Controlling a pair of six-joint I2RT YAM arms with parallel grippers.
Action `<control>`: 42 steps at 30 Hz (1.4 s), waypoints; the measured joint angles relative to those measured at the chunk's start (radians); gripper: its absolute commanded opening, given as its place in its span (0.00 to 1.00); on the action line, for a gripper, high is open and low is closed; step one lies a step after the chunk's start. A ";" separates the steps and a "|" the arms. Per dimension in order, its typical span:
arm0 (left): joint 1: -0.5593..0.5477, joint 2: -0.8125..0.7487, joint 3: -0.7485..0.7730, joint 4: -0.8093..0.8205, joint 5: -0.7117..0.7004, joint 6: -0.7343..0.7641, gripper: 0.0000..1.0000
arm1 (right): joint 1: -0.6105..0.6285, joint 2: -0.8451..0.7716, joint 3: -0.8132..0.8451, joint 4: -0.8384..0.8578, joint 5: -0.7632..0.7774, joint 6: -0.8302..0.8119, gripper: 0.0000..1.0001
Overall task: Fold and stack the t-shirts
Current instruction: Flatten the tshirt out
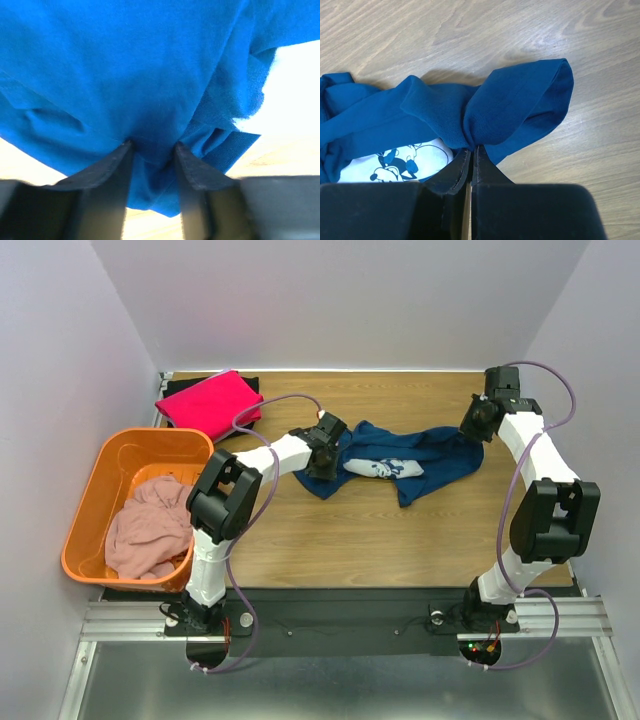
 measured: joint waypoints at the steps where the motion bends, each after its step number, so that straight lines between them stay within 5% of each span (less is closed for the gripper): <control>1: 0.000 0.000 0.000 -0.001 -0.005 -0.002 0.38 | 0.000 0.000 0.000 0.000 0.000 0.000 0.00; 26: 0.008 -0.068 0.000 -0.027 -0.032 -0.048 0.37 | 0.000 0.000 0.000 0.000 0.001 0.000 0.00; 34: 0.008 -0.068 0.000 -0.004 0.005 -0.047 0.02 | 0.000 0.000 0.000 0.000 0.001 0.000 0.00; 42: 0.021 -0.068 0.000 -0.001 0.014 -0.046 0.00 | 0.000 0.000 0.000 0.000 0.005 0.000 0.00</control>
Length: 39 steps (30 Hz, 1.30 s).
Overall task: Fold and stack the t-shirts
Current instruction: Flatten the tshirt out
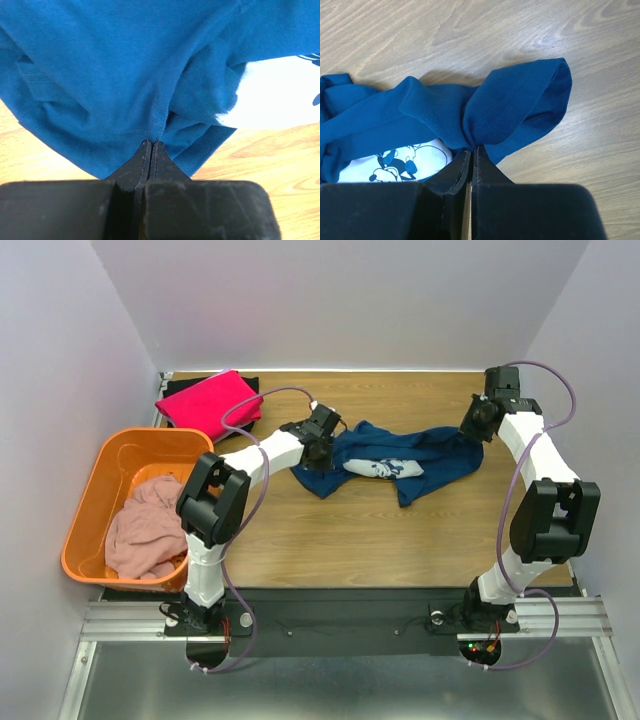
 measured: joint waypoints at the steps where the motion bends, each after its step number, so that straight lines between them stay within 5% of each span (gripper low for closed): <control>1: 0.006 0.000 0.000 0.000 0.000 0.000 0.00 | 0.000 0.000 0.000 0.000 0.000 0.000 0.00; 7: 0.085 -0.038 0.024 -0.044 -0.005 0.008 0.00 | 0.000 -0.006 0.023 -0.007 0.015 -0.001 0.00; 15: 0.187 -0.135 0.352 -0.127 -0.063 0.051 0.00 | 0.000 -0.038 0.164 -0.008 0.051 0.007 0.00; 22: 0.251 -0.290 0.478 -0.130 -0.028 0.094 0.00 | 0.001 -0.083 0.321 -0.010 0.109 -0.039 0.00; 29: 0.254 -0.430 0.502 -0.100 0.044 0.140 0.00 | 0.001 -0.204 0.426 -0.006 0.191 -0.135 0.00; 39: 0.249 -0.823 0.438 -0.034 0.133 0.186 0.00 | 0.002 -0.528 0.409 0.034 0.146 -0.163 0.00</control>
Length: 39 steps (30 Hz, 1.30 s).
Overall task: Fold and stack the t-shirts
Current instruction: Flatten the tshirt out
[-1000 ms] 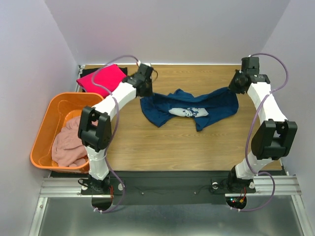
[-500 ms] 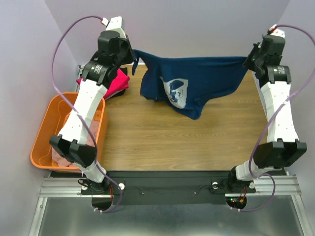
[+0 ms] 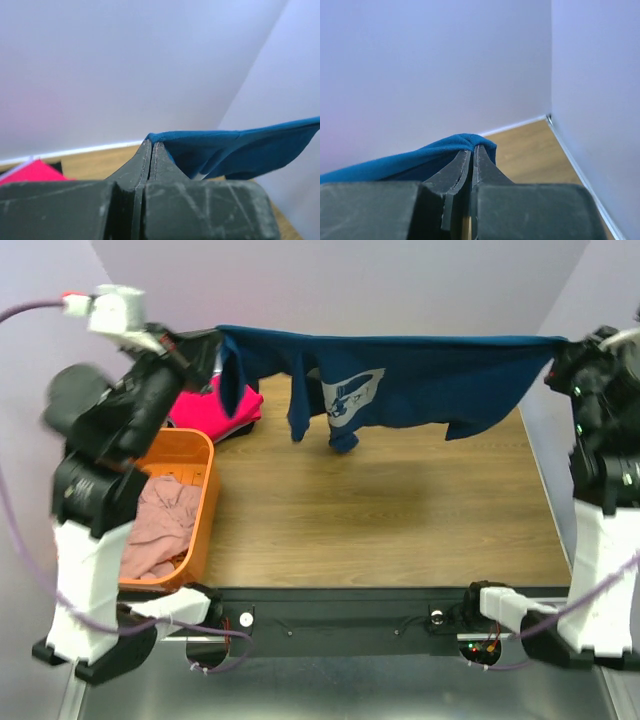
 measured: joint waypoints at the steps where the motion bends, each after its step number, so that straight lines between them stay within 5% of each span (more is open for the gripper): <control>1: 0.000 -0.027 0.015 -0.004 0.014 0.003 0.00 | 0.000 -0.042 -0.011 0.010 -0.010 -0.002 0.00; 11: 0.000 -0.039 0.292 -0.145 0.119 0.069 0.00 | 0.021 -0.295 0.006 0.087 -0.027 -0.044 0.00; 17: -0.007 0.059 0.222 -0.134 0.174 0.088 0.00 | 0.032 -0.263 -0.057 0.114 0.060 -0.063 0.00; 21: -0.027 0.248 0.183 -0.160 0.159 0.127 0.00 | 0.032 -0.174 -0.197 0.140 0.100 -0.061 0.00; 30: -0.035 0.930 0.367 -0.320 0.077 0.241 0.00 | 0.032 0.200 -0.443 0.172 0.119 -0.048 0.01; 34: -0.035 1.037 0.454 -0.341 0.047 0.251 0.00 | 0.032 0.347 -0.365 0.176 0.130 -0.061 0.00; 39: -0.036 0.961 0.468 -0.234 0.027 0.274 0.00 | 0.032 0.434 -0.195 0.207 0.134 -0.074 0.00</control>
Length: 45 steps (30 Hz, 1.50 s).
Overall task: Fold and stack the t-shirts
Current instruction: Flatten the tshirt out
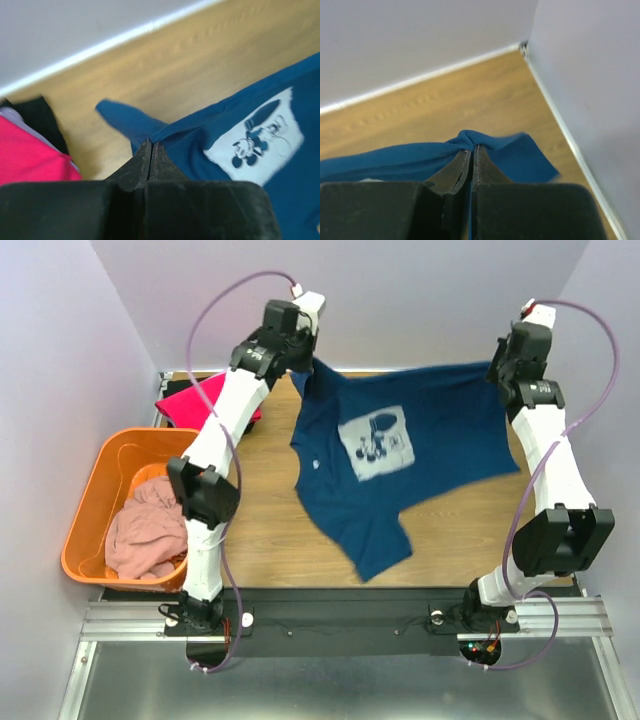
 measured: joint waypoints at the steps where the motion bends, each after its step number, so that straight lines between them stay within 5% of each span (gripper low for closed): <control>1: -0.002 -0.026 -0.011 0.021 -0.004 0.004 0.00 | 0.000 0.000 0.020 0.003 0.001 -0.002 0.00; 8: -0.053 -0.304 -0.056 0.137 -0.104 0.055 0.00 | 0.000 -0.111 0.061 0.044 0.005 -0.011 0.00; 15: -0.217 -0.582 -0.162 0.166 -0.215 0.087 0.00 | 0.000 -0.365 0.025 0.047 0.009 -0.016 0.00; 24: -0.248 -0.859 -0.241 0.142 -0.232 0.029 0.00 | 0.000 -0.600 0.135 0.064 0.056 -0.057 0.00; 29: -0.252 -0.803 -0.017 0.095 -0.173 0.027 0.00 | 0.007 -0.619 0.208 0.084 0.064 -0.071 0.01; 35: -0.252 -0.720 0.012 0.105 -0.078 0.036 0.00 | 0.006 -0.605 0.162 0.097 0.107 -0.082 0.00; 42: -0.241 -0.327 0.121 0.081 -0.042 0.139 0.00 | 0.006 -0.475 -0.076 0.150 0.161 -0.077 0.00; 43: -0.237 -0.241 0.115 0.092 -0.055 0.159 0.10 | 0.006 -0.444 -0.101 0.163 0.163 -0.073 0.00; 44: -0.233 -0.154 0.104 0.114 -0.078 0.181 0.33 | 0.006 -0.400 -0.137 0.188 0.166 -0.067 0.01; 45: -0.230 -0.087 0.097 0.138 -0.105 0.205 0.97 | 0.006 -0.338 -0.166 0.208 0.166 -0.058 0.02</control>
